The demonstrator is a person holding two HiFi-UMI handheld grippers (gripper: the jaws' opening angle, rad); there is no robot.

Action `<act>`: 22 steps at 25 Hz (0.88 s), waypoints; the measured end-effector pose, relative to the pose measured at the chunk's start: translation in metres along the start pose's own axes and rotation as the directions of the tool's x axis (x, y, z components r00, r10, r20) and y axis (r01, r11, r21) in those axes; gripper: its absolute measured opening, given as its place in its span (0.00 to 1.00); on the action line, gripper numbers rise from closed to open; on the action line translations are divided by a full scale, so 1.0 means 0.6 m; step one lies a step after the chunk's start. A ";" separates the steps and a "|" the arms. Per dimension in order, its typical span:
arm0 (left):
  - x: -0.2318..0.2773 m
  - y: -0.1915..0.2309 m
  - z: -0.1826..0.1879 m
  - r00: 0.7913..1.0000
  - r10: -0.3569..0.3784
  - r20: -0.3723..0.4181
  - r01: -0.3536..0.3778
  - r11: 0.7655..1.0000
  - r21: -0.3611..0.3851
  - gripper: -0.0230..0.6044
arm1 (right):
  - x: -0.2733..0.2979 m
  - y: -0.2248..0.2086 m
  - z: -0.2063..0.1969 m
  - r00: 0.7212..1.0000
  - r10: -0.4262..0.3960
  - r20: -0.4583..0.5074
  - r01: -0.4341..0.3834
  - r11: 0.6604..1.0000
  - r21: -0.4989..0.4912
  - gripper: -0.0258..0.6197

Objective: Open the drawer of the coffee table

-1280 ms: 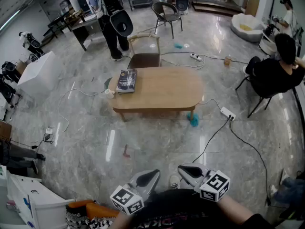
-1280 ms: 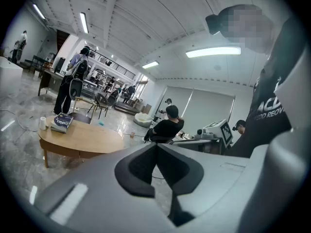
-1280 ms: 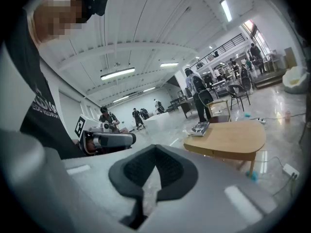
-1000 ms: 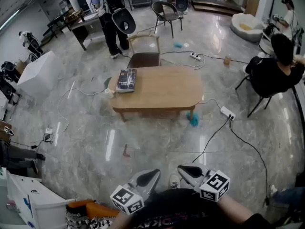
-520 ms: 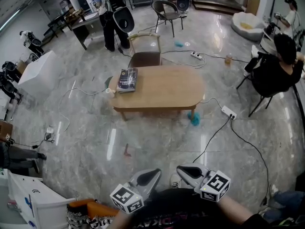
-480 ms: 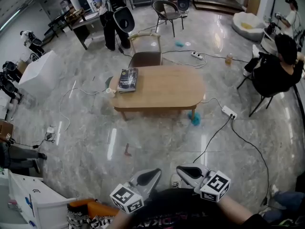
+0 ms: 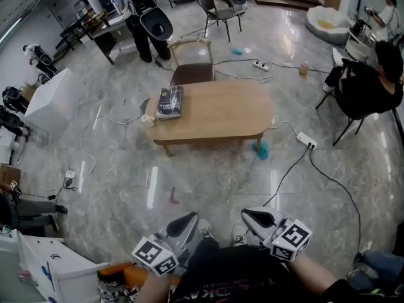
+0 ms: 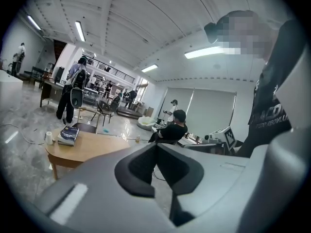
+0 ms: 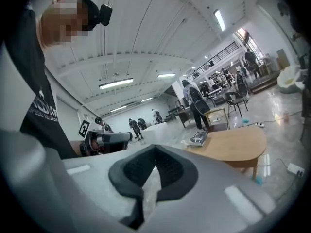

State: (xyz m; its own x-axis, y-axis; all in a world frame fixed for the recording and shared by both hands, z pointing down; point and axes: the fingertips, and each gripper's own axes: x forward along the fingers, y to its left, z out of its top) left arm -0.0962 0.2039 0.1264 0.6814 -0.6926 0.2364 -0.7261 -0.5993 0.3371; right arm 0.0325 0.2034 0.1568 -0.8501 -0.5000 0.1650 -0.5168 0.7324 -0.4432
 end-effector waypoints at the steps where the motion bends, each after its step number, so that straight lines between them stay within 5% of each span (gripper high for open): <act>1: 0.000 0.010 -0.001 1.000 -0.006 -0.002 0.006 1.000 -0.003 0.05 | 0.007 -0.004 0.004 1.000 -0.015 0.010 0.014 1.000 0.010 0.04; 13: -0.001 0.123 0.010 0.989 -0.140 -0.041 0.139 0.990 -0.015 0.05 | 0.090 -0.013 0.039 0.973 -0.216 0.082 0.216 0.976 0.011 0.04; 22: -0.010 0.207 0.009 0.977 -0.206 -0.053 0.206 0.979 0.004 0.05 | 0.136 -0.022 0.052 0.925 -0.363 0.112 0.363 0.932 0.021 0.04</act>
State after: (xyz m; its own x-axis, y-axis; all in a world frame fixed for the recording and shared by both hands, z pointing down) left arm -0.1912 0.1313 0.1617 0.8201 -0.5324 0.2099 -0.5704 -0.7310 0.3746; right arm -0.0268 0.1387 0.1484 -0.5875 -0.7802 0.2146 -0.7880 0.4912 -0.3712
